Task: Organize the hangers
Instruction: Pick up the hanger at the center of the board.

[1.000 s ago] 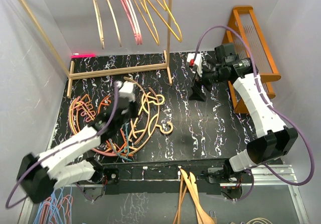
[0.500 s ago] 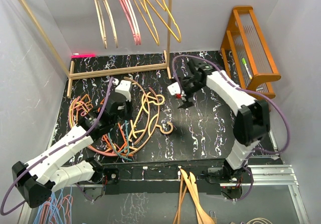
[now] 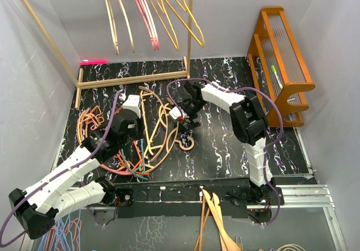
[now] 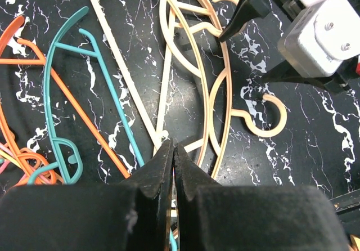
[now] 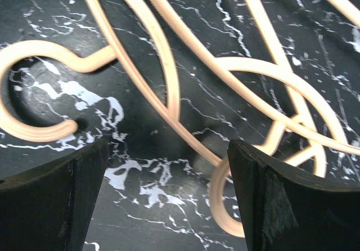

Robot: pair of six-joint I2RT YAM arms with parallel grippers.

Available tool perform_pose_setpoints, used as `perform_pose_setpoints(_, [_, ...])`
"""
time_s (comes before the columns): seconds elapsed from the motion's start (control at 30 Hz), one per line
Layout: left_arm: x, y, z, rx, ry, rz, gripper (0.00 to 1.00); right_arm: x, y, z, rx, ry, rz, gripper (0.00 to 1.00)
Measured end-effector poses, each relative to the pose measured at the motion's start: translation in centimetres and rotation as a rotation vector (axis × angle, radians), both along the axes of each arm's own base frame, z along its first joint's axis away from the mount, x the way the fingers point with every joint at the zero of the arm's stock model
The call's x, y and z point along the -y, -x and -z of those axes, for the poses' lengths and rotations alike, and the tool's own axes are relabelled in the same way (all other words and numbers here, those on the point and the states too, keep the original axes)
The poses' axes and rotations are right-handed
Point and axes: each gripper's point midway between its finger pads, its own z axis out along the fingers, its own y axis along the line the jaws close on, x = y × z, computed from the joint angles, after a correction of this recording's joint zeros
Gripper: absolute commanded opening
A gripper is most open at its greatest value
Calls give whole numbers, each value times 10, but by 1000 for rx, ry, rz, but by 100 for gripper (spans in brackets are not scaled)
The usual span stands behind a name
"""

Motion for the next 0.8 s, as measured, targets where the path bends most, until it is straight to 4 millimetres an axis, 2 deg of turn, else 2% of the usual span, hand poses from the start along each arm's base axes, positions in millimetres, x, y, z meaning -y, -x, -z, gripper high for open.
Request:
perform_pose_setpoints(0.1, [-1, -1, 2, -2, -13, -1, 0, -4, -8, -5, 25, -16, 10, 91])
perform_pose_setpoints(0.13, [-1, -1, 3, -4, -18, 0, 14, -5, -11, -6, 32, -22, 12, 92])
perform_pose_setpoints(0.17, [-1, -1, 4, -6, -22, 0, 35, -5, -12, -6, 37, -26, 14, 92])
perform_pose_setpoints(0.27, [-2, -2, 9, -19, -43, 3, 61, -6, -14, -7, 44, -31, 17, 92])
perform_pose_setpoints(0.33, [-2, -2, 12, -29, -54, 0, 68, -7, -18, -7, 54, -37, 23, 92])
perform_pose_setpoints(0.57, [-2, -3, 14, -37, -62, -3, 72, 0, -28, -5, 79, -22, 46, 91])
perform_pose_setpoints(0.8, [-1, -4, 14, -37, -63, 0, 71, 7, -42, -1, 103, 10, 69, 70])
